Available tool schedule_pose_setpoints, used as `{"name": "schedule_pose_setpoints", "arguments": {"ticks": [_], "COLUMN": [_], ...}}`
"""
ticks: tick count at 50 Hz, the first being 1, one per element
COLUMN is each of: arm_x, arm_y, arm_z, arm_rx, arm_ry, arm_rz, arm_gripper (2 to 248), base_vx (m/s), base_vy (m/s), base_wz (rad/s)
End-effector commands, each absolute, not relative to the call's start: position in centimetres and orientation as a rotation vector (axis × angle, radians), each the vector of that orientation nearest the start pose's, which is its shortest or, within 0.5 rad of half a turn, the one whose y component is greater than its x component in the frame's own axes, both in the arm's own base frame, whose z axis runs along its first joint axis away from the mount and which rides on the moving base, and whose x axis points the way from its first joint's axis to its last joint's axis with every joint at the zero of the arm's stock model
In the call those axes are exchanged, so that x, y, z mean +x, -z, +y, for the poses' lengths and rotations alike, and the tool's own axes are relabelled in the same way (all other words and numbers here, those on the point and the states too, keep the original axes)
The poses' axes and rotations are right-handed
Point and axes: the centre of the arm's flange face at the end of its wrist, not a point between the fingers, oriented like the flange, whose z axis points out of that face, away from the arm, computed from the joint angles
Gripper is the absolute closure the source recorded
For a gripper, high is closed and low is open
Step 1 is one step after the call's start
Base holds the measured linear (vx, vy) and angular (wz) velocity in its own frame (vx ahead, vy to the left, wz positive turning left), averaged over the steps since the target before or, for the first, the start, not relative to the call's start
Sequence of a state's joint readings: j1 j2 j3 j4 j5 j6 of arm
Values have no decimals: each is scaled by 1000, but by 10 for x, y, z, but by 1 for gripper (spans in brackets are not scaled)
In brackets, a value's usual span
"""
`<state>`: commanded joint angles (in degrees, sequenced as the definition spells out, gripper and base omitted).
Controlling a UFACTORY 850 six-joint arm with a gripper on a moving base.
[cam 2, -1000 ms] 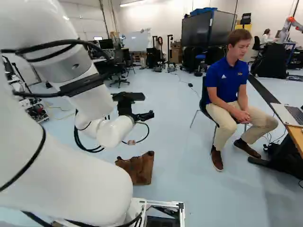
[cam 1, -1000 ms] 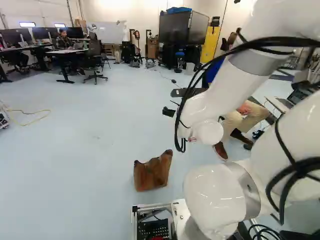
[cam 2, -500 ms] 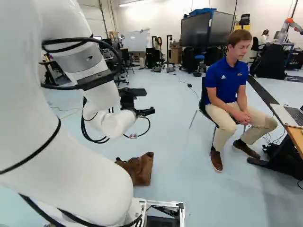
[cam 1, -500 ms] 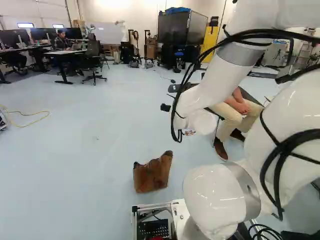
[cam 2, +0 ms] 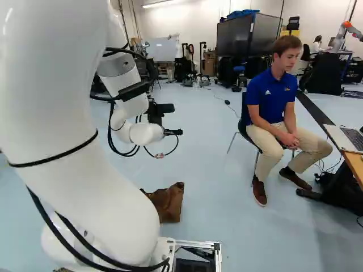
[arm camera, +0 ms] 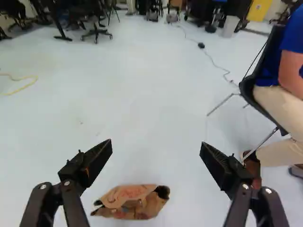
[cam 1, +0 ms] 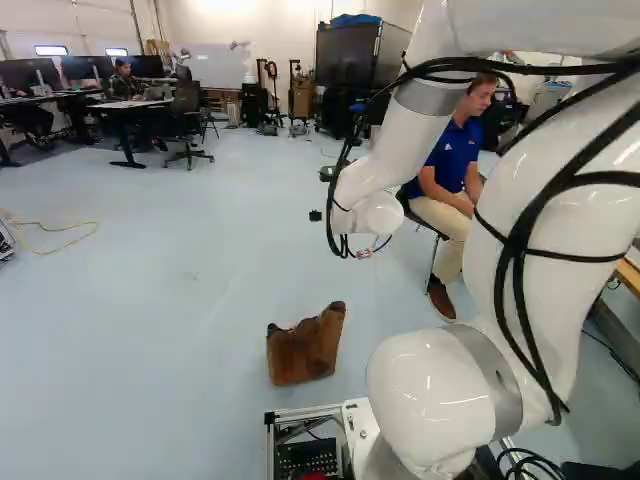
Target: Pick up the grocery bag from the ground
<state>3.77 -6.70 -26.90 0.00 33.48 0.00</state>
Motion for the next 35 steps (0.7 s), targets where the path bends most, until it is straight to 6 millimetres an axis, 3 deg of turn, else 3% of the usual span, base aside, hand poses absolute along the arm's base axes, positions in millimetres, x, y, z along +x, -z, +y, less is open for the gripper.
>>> {"name": "schedule_pose_setpoints", "arguments": {"ticks": [20, 35], "arm_x": [446, 469], "arm_y": [-316, -279], "arm_z": [46, 53], "arm_rx": [-2999, -3041], "arm_ry": [827, 665], "arm_rz": [-154, -172], "arm_gripper": [3, 3], "base_vx": [0, 0], "base_vy": [0, 0], "base_wz": [0, 0]}}
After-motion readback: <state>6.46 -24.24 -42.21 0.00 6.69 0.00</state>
